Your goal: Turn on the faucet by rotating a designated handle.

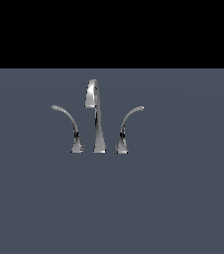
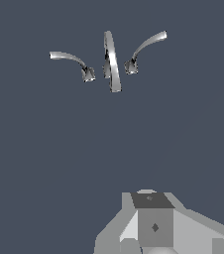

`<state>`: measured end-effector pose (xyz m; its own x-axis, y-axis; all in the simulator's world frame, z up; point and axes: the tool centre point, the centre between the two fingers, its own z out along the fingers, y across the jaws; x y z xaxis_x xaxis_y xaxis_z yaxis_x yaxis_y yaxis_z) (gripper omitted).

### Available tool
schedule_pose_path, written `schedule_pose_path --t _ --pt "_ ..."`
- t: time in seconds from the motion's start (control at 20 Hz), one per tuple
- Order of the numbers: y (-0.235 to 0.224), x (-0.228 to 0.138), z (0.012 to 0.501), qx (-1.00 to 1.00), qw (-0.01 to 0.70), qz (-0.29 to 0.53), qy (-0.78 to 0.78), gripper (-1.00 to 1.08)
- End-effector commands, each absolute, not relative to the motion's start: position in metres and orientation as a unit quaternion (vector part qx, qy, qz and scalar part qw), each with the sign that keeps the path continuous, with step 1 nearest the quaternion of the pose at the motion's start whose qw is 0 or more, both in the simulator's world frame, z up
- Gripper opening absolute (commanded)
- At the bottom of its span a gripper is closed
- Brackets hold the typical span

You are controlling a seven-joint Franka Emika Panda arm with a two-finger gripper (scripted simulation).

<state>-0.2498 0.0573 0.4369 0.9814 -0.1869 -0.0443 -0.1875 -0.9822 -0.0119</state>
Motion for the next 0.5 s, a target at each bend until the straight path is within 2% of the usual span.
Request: schedule_pose_path --t 0.0,0.45 --pt "0.068 -0.245 0.427 -0.993 0.008 0.021 0.12 -1.0" --pt "0.106 -0.221 0.391 -0.977 0.008 0.019 0.214 -1.0"
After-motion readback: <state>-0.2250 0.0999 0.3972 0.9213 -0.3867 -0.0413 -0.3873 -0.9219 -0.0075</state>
